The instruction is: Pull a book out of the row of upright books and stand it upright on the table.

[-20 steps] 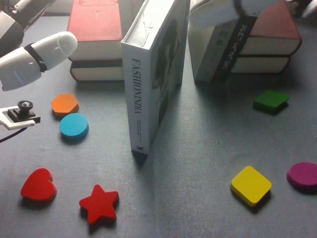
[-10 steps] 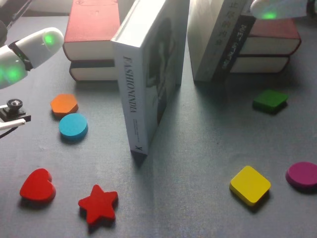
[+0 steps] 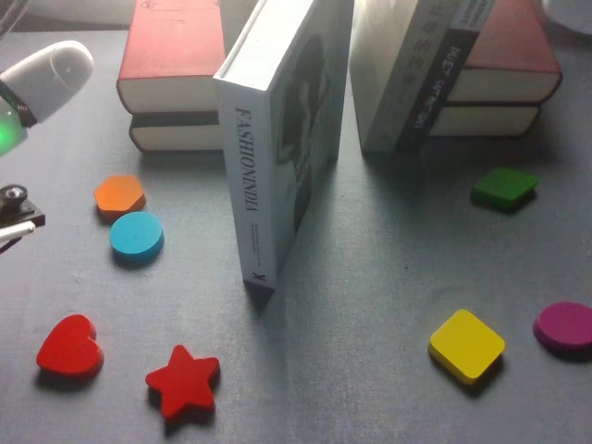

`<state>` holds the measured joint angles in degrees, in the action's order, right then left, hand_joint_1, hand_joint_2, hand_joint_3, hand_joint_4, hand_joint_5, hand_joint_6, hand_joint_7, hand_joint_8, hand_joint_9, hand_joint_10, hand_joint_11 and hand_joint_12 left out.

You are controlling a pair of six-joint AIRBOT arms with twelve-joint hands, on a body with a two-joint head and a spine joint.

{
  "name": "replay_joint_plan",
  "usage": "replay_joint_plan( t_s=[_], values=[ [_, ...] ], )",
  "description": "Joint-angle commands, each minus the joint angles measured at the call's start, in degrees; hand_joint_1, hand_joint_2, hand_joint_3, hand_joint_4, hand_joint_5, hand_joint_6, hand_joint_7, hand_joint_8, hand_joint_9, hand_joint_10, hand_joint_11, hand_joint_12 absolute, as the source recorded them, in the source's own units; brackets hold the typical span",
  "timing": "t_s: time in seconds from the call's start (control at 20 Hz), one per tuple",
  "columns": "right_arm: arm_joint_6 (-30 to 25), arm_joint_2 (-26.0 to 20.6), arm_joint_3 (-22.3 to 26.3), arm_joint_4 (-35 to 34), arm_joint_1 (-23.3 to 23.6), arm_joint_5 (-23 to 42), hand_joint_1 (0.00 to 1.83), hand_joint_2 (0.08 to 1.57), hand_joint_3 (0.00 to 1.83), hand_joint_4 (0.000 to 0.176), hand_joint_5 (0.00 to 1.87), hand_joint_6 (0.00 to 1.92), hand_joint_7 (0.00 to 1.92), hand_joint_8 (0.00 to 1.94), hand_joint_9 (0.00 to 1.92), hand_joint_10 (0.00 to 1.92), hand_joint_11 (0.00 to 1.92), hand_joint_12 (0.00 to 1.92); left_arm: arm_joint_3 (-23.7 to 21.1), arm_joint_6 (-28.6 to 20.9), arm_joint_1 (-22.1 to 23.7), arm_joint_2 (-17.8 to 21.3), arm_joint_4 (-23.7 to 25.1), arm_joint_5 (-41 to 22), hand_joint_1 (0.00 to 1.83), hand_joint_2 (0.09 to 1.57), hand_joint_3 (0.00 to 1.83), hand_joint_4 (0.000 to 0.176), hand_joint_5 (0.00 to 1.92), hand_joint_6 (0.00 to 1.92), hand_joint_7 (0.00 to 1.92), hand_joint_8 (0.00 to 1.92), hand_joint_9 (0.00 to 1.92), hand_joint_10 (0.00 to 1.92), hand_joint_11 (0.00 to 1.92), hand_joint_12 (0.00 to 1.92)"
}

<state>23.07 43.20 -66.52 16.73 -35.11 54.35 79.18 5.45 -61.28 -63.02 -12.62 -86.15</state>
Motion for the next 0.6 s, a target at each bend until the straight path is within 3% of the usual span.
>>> replay_joint_plan(
  t_s=[0.0,0.05,0.1,0.15,0.2,0.25,0.3,0.35,0.5,0.55],
  values=[
    [0.59,0.05,0.59,-4.07,-1.07,10.13,0.32,1.22,0.01,0.000,0.00,0.00,0.00,0.00,0.00,0.00,0.00,0.00,-0.13,-0.02,0.12,0.47,-1.20,-7.95,0.32,1.34,0.01,0.051,0.00,0.00,0.00,0.00,0.00,0.00,0.00,0.00],
    [1.20,-0.09,1.08,-6.49,-4.00,12.68,0.33,1.21,0.00,0.000,0.00,0.00,0.00,0.00,0.00,0.00,0.00,0.00,-0.36,0.12,-0.10,0.51,-1.35,-8.59,0.31,1.35,0.01,0.058,0.00,0.00,0.00,0.00,0.00,0.00,0.00,0.00],
    [1.70,-0.15,1.63,-9.69,-8.02,16.03,0.34,1.22,0.01,0.000,0.00,0.00,0.00,0.00,0.00,0.00,0.00,0.00,-0.60,0.26,-0.13,0.52,-1.35,-9.05,0.26,1.36,0.01,0.080,0.00,0.00,0.00,0.00,0.00,0.00,0.00,0.00],
    [1.94,0.15,2.02,-11.78,-10.50,18.65,0.35,1.23,0.01,0.011,0.00,0.00,0.00,0.00,0.00,0.00,0.00,0.00,-0.68,0.29,-0.13,0.52,-1.22,-9.33,0.24,1.36,0.01,0.100,0.00,0.00,0.00,0.00,0.00,0.00,0.00,0.00],
    [2.03,0.22,2.28,-13.61,-12.95,20.66,0.37,1.22,0.01,0.036,0.00,0.00,0.00,0.00,0.00,0.00,0.00,0.00,-0.74,0.44,-0.10,0.53,-1.01,-9.36,0.20,1.36,0.00,0.107,0.00,0.00,0.00,0.00,0.00,0.00,0.00,0.00],
    [2.04,0.26,2.42,-14.69,-14.26,21.95,0.38,1.21,0.00,0.047,0.00,0.00,0.00,0.00,0.00,0.00,0.00,0.00,-0.82,0.55,-0.08,0.55,-0.95,-9.38,0.17,1.34,0.00,0.127,0.00,0.00,0.00,0.00,0.00,0.00,0.00,0.00],
    [2.04,0.30,2.63,-15.88,-15.73,23.51,0.38,1.21,0.00,0.047,0.00,0.00,0.00,0.00,0.00,0.00,0.00,0.00,-0.90,0.63,-0.08,0.64,-0.91,-9.61,0.17,1.34,0.00,0.127,0.00,0.00,0.00,0.00,0.00,0.00,0.00,0.00],
    [2.07,0.23,3.03,-16.62,-17.05,24.68,0.40,1.20,0.00,0.060,0.00,0.00,0.00,0.00,0.00,0.00,0.00,0.00,-1.04,0.63,-0.08,0.73,-0.89,-10.08,0.16,1.33,0.00,0.143,0.00,0.00,0.00,0.00,0.00,0.00,0.00,0.00],
    [2.26,-0.02,3.87,-17.80,-19.23,27.19,0.39,1.19,0.00,0.058,0.00,0.00,0.00,0.00,0.00,0.00,0.00,0.00,-1.74,0.99,-0.12,1.16,-0.63,-11.77,0.16,1.33,0.00,0.156,0.00,0.00,0.00,0.00,0.00,0.00,0.00,0.00],
    [2.26,-0.01,4.12,-18.29,-19.99,28.23,0.42,1.19,0.00,0.062,0.00,0.00,0.00,0.00,0.00,0.00,0.00,0.00,-1.99,1.20,-0.13,1.26,-0.63,-12.35,0.16,1.33,0.00,0.129,0.00,0.00,0.00,0.00,0.00,0.00,0.00,0.00]
  ],
)
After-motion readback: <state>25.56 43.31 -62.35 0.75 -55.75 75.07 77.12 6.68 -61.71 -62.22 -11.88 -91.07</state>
